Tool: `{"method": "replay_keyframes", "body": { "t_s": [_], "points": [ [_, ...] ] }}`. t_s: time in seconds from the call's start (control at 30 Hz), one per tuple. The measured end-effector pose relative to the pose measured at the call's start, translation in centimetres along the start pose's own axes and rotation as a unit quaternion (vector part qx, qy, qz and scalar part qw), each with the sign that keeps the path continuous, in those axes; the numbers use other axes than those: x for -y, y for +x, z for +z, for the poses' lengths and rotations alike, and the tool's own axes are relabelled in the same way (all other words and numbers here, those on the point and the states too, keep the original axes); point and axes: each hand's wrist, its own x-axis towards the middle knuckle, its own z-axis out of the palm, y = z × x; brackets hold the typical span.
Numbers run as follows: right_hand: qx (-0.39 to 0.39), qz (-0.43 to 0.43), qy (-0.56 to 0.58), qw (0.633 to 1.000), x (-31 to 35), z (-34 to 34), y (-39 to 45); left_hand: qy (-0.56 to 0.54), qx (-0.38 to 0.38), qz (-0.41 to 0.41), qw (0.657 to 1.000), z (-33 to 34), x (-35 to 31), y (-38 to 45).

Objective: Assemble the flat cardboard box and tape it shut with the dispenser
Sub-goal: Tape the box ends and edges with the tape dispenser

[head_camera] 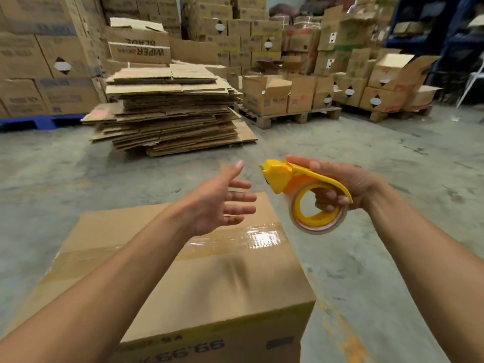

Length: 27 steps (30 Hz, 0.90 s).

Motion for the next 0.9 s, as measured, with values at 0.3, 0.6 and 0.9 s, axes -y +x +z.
{"method": "replay_keyframes", "body": {
  "t_s": [0.3,0.6,0.9],
  "points": [
    [0.035,-0.024,0.056,0.998,-2.0,2.5,1.4,-0.09,0.131,-0.06,0.986,-1.2,1.5,-1.8],
    [0.123,-0.043,0.114,0.985,-3.4,1.0,2.2,-0.108,0.166,-0.041,0.979,-0.8,1.7,-2.6],
    [0.141,-0.033,0.123,0.982,-4.1,0.2,2.1,-0.108,0.171,-0.032,0.979,-1.0,1.4,-2.3]
  ]
}}
